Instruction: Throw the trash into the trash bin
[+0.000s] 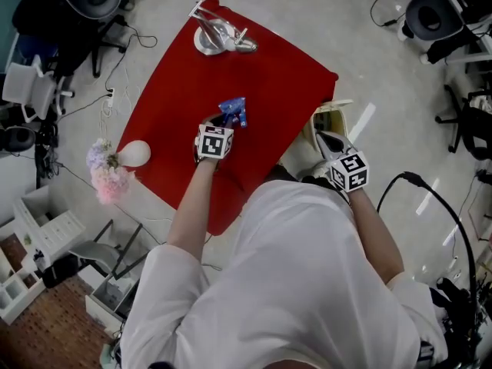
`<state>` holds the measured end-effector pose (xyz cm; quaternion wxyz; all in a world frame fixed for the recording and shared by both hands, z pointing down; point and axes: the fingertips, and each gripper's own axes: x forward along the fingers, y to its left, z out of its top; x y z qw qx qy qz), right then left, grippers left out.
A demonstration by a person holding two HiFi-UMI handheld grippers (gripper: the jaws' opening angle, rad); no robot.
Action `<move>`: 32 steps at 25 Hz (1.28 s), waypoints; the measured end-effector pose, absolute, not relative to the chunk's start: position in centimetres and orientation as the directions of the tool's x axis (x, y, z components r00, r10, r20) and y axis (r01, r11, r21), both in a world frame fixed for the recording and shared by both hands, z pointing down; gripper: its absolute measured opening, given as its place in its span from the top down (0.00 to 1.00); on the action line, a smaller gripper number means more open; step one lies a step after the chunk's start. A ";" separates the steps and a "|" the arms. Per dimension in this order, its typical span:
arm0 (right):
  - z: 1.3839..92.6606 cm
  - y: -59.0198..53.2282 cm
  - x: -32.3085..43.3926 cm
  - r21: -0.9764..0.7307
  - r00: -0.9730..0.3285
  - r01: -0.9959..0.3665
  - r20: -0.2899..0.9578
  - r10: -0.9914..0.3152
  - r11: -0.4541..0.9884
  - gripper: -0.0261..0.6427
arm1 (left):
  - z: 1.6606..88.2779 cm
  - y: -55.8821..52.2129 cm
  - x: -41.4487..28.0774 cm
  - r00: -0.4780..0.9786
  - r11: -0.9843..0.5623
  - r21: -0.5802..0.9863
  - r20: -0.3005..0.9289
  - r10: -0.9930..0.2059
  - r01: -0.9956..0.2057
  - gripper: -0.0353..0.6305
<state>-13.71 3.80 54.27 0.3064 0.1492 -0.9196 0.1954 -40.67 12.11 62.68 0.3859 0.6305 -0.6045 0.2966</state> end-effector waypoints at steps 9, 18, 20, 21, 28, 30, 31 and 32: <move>54.7 4.1 -9.8 -0.288 -0.768 -0.434 0.614 -0.184 0.854 0.96 | 61.1 10.2 -36.1 0.117 -0.035 0.117 0.832 -0.542 -0.993 0.87; 54.9 4.1 -3.2 -0.306 -0.753 -0.517 0.607 -0.254 0.800 0.96 | 60.3 8.0 -26.8 0.210 -0.150 0.154 0.831 -0.516 -0.977 0.86; 55.1 4.1 -1.4 -0.312 -0.746 -0.537 0.609 -0.269 0.784 0.96 | 60.4 7.7 -24.1 0.237 -0.182 0.167 0.835 -0.496 -0.969 0.86; 55.2 4.0 -0.5 -0.315 -0.743 -0.547 0.609 -0.276 0.775 0.96 | 60.4 7.5 -22.7 0.250 -0.198 0.174 0.838 -0.485 -0.965 0.86; 55.7 3.5 6.0 -0.333 -0.722 -0.603 0.613 -0.319 0.725 0.96 | 60.5 5.7 -15.0 0.300 -0.281 0.186 0.845 -0.444 -0.941 0.86; 55.6 3.3 7.6 -0.334 -0.717 -0.615 0.613 -0.331 0.714 0.96 | 60.5 5.3 -13.2 0.309 -0.301 0.188 0.847 -0.433 -0.935 0.86; 55.6 3.3 8.3 -0.334 -0.715 -0.621 0.613 -0.337 0.709 0.96 | 60.4 5.1 -12.3 0.314 -0.311 0.189 0.847 -0.428 -0.932 0.86; 55.6 3.2 8.9 -0.334 -0.712 -0.627 0.612 -0.343 0.704 0.96 | 60.4 5.0 -11.6 0.319 -0.321 0.189 0.848 -0.424 -0.928 0.86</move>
